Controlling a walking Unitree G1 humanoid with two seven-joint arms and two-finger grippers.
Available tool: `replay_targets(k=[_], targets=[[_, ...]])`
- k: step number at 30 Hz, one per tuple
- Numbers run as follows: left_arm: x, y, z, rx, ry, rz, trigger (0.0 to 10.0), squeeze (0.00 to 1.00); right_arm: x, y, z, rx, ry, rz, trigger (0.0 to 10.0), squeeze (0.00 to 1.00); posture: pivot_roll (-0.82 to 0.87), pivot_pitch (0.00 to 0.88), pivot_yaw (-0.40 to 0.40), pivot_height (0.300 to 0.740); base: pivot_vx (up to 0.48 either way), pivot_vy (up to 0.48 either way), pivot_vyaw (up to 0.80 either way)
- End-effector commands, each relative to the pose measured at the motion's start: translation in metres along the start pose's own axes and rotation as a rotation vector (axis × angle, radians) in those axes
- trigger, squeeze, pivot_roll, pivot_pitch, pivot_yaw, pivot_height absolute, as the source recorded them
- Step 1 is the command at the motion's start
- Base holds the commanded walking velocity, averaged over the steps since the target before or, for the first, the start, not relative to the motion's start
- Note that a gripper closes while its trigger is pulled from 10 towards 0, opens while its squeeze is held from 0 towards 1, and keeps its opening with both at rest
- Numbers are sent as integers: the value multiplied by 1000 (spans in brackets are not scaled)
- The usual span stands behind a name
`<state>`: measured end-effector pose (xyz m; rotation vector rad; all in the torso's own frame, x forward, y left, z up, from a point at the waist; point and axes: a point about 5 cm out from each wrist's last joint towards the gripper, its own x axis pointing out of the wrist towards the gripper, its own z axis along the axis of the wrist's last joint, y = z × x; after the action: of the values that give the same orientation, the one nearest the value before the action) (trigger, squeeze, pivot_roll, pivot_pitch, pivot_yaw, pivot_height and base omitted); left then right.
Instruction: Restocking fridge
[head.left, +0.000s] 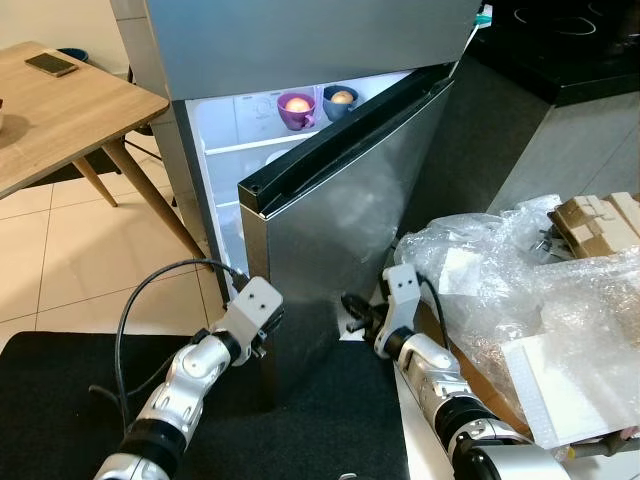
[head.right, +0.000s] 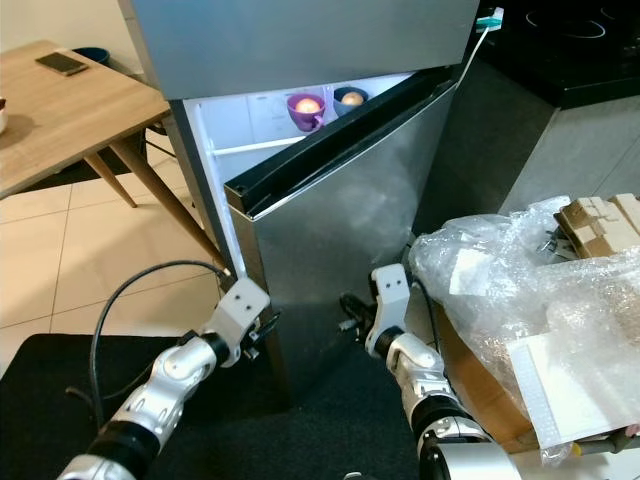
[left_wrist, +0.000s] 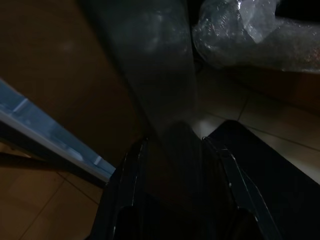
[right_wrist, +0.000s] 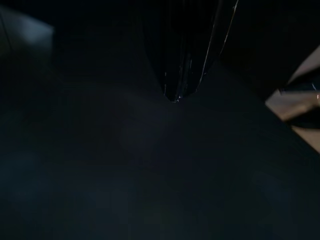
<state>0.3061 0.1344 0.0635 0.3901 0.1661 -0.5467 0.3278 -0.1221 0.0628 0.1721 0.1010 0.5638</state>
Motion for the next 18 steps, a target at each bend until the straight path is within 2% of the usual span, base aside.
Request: replay_targets(k=[1,2,4,5,7,8,9,12,18], targets=[[4,-8,1,-46,-20,-27,10000,0,-2,0,5,25,-75,14,10000,0,-106,127,-17,738,0,0,0],[4,-8,1,-46,-20,-27,10000,0,-2,0,5,25,-75,14,10000,0,-106,127,-17,738,0,0,0],[9,-15,3,-52,-35,-51,10000,0,-4,3,14,108,-185,73,10000,0,-107,135,-18,738,0,0,0],[9,-15,3,-52,-35,-51,10000,0,-4,3,14,108,-185,73,10000,0,-107,135,-18,738,0,0,0],[12,-20,4,-51,-40,-60,10000,0,-7,18,18,139,-243,234,10000,0,-112,142,-14,738,0,0,0],[12,-20,4,-51,-40,-60,10000,0,-7,18,18,139,-243,234,10000,0,-112,142,-14,738,0,0,0],[13,-21,4,-52,-42,-62,10000,0,-9,26,17,140,-245,321,10000,0,-114,142,-13,738,0,0,0],[15,-22,3,-54,-36,-63,10000,0,-17,45,11,69,-198,491,10000,0,-118,144,-14,738,0,0,0],[19,-22,2,-51,-28,-64,10000,0,-23,46,9,24,-192,520,10000,0,-122,144,-17,738,0,0,0]])
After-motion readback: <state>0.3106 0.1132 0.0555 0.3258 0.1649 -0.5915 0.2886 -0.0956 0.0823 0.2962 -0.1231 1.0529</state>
